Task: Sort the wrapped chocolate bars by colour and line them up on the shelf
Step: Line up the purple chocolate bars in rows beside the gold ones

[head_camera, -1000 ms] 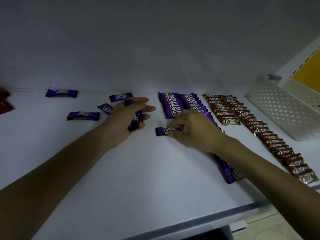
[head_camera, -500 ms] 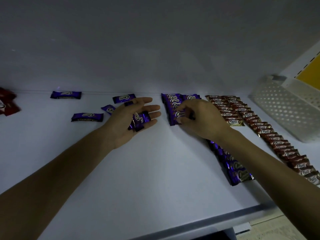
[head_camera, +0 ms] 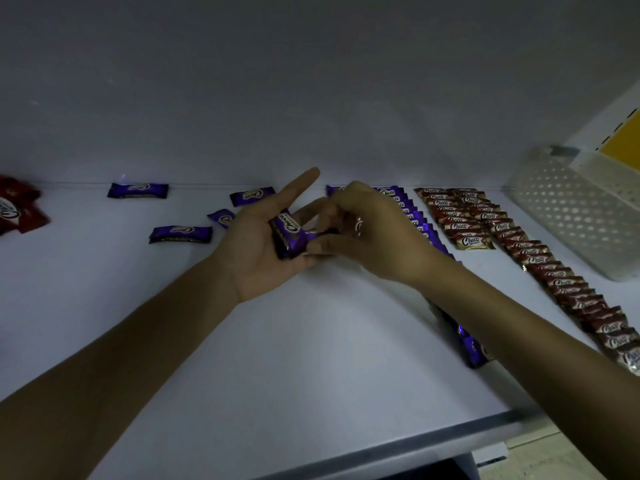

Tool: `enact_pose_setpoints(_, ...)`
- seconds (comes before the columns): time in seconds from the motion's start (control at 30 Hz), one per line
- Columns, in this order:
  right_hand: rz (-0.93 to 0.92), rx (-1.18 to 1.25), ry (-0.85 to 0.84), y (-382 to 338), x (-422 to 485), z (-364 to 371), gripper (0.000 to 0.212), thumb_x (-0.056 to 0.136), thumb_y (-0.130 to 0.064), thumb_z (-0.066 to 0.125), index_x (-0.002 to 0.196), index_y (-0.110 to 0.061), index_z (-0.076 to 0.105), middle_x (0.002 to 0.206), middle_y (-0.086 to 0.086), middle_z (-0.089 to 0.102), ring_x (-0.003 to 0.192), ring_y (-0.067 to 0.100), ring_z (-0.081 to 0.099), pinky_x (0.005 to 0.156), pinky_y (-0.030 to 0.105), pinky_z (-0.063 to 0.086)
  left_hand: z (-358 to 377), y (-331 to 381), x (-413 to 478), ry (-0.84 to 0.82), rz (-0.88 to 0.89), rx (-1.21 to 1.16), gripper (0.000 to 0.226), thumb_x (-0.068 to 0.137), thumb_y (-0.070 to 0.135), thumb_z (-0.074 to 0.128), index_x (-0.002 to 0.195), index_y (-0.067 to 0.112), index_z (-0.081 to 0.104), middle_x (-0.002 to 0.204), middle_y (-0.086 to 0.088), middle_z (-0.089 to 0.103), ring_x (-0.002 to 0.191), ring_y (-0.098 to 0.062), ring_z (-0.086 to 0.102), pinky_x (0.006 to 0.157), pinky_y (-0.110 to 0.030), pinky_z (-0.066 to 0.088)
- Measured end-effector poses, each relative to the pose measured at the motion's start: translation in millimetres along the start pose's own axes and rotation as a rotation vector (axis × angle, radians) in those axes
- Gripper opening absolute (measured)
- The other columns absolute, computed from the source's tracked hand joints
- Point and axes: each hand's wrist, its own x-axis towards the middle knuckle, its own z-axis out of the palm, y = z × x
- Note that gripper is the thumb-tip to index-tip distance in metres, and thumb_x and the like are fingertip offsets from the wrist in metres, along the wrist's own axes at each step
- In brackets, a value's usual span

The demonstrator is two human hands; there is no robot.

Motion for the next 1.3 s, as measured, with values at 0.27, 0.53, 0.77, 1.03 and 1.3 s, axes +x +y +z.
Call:
enact_pose_setpoints(0.27, -0.043, -0.198, -0.057, 32, -38, -7, 0.009, 0.075, -0.012, 0.074, 0.077, -0.017, 0.067, 0.075, -0.008, 0.064, 0.067, 0.006, 0.057, 0.061, 0.028, 0.049, -13, 8, 8, 0.18, 0.116, 0.156, 0.024, 0.098, 0.023, 0.048, 0.114, 0.014, 0.063, 0.067, 0.001, 0.061, 0.049, -0.008, 0.054, 0.05, -0.019, 0.05)
enact_pose_setpoints(0.53, -0.051, -0.203, -0.074, 30, -42, -11, 0.017, 0.081, -0.02, 0.073, 0.098, -0.015, 0.071, 0.079, -0.004, 0.061, 0.073, 0.01, 0.053, 0.067, 0.028, 0.047, -15, 5, 11, 0.197, 0.124, 0.226, 0.023, 0.098, 0.036, 0.045, 0.1, 0.016, 0.056, 0.052, 0.006, 0.037, 0.034, -0.004, 0.024, 0.033, -0.015, 0.019)
enact_pose_setpoints(0.77, 0.008, -0.321, -0.072, 36, -33, -12, 0.019, 0.076, -0.022, 0.077, 0.093, -0.013, 0.073, 0.082, -0.001, 0.058, 0.08, 0.014, 0.05, 0.071, 0.026, 0.041, -16, 4, 12, 0.177, 0.107, 0.239, 0.022, 0.098, 0.033, 0.046, 0.1, 0.015, 0.058, 0.052, 0.006, 0.042, 0.035, -0.003, 0.025, 0.034, -0.015, 0.02)
enact_pose_setpoints(1.03, 0.088, -0.493, 0.078, 56, -26, -21, 0.024, 0.075, -0.024, 0.077, 0.099, -0.018, 0.073, 0.087, 0.007, 0.062, 0.087, 0.027, 0.057, 0.079, 0.041, 0.047, -10, 3, 12, 0.261, 0.112, 0.115, 0.011, 0.096, 0.017, 0.051, 0.098, 0.012, 0.061, 0.059, 0.002, 0.048, 0.041, -0.005, 0.032, 0.038, -0.015, 0.031)
enact_pose_setpoints(1.3, 0.149, -0.099, 0.085, 24, -24, -14, 0.017, 0.086, -0.023, 0.067, 0.1, -0.013, 0.069, 0.078, 0.0, 0.065, 0.066, 0.005, 0.057, 0.062, 0.017, 0.041, -7, -6, 11, 0.125, 0.299, 0.431, 0.042, 0.104, 0.036, 0.019, 0.118, 0.022, 0.056, 0.099, -0.002, 0.067, 0.084, -0.011, 0.062, 0.082, -0.031, 0.049)
